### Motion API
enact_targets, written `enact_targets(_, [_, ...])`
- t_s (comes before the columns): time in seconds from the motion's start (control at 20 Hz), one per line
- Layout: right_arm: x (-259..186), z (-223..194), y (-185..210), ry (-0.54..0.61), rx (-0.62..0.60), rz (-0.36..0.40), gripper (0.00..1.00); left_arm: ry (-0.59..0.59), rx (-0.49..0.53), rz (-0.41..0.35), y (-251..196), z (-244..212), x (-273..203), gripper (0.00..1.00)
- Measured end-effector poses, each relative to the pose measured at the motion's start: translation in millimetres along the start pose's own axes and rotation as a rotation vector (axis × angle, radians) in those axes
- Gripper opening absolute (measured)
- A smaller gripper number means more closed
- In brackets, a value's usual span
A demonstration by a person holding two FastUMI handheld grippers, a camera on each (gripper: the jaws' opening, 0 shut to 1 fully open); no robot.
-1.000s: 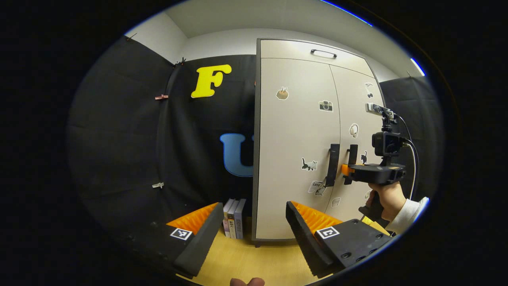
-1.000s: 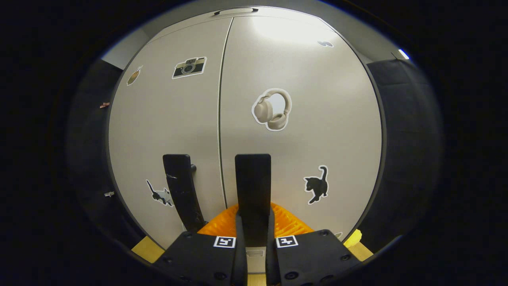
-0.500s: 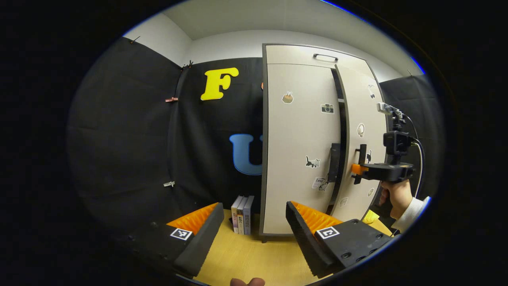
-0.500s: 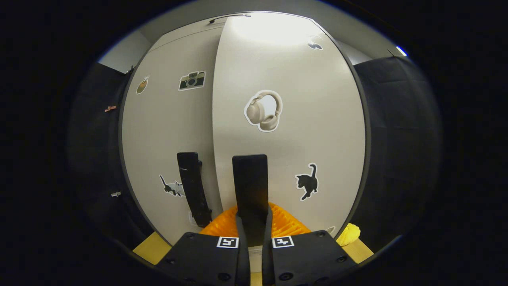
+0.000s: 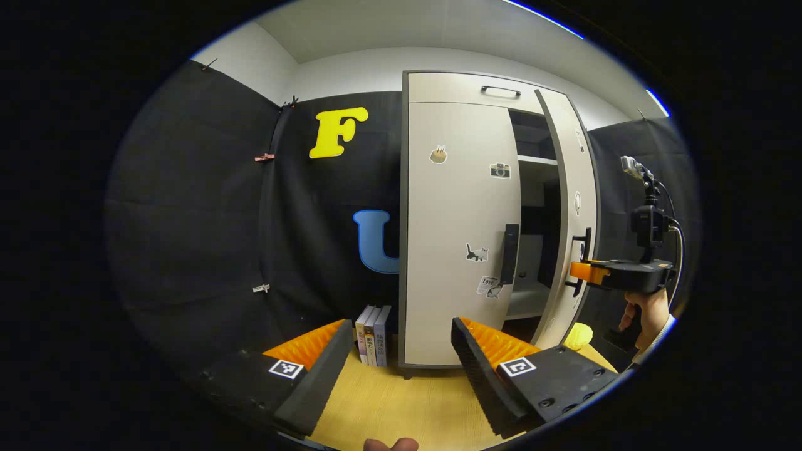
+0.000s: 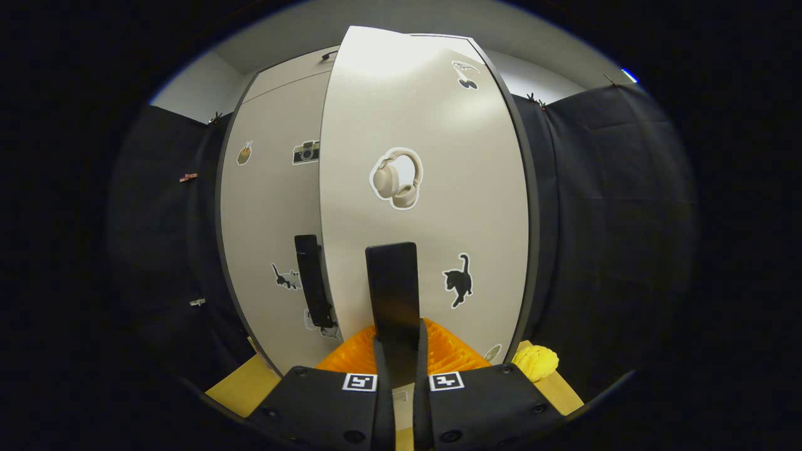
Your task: Open the right door of the double-door shoe cabinet with the right hand, and open the left door with the left hand.
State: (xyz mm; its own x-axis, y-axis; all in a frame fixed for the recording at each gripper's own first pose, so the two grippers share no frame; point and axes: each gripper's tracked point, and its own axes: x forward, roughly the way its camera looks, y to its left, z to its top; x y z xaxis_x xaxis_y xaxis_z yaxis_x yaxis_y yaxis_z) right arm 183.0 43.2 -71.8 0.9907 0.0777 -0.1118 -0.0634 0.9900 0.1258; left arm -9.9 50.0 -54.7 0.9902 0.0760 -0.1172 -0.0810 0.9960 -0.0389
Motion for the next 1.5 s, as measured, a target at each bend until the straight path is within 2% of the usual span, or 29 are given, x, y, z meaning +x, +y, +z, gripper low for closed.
enact_targets(0.3, [-28.5,1.2,-24.2,-0.009,-0.010,0.007,0.15,-0.022,0.000,-0.011,-11.1,9.2,-5.1,0.98])
enact_targets(0.65, [-57.6,5.6,-67.4,-0.024,-0.047,-0.032,0.14,-0.023,0.009,-0.028,-22.0,9.3,-5.2,0.98])
enact_targets(0.95, [-70.8,8.2,-101.9,-0.025,-0.080,-0.024,0.14,-0.020,0.024,-0.052,-37.0,9.2,-1.6,0.98])
enact_targets(1.15, [-73.2,8.8,-111.3,-0.019,-0.071,-0.001,0.14,-0.020,0.032,-0.066,-44.5,10.1,0.6,0.98])
enact_targets(1.4, [-73.1,17.8,-137.5,-0.056,-0.040,-0.065,0.13,-0.031,0.038,-0.075,-52.2,16.8,4.3,0.98])
enact_targets(1.5, [-78.2,21.4,-160.3,-0.062,-0.051,-0.097,0.12,-0.033,0.035,-0.081,-56.0,17.8,6.5,0.98])
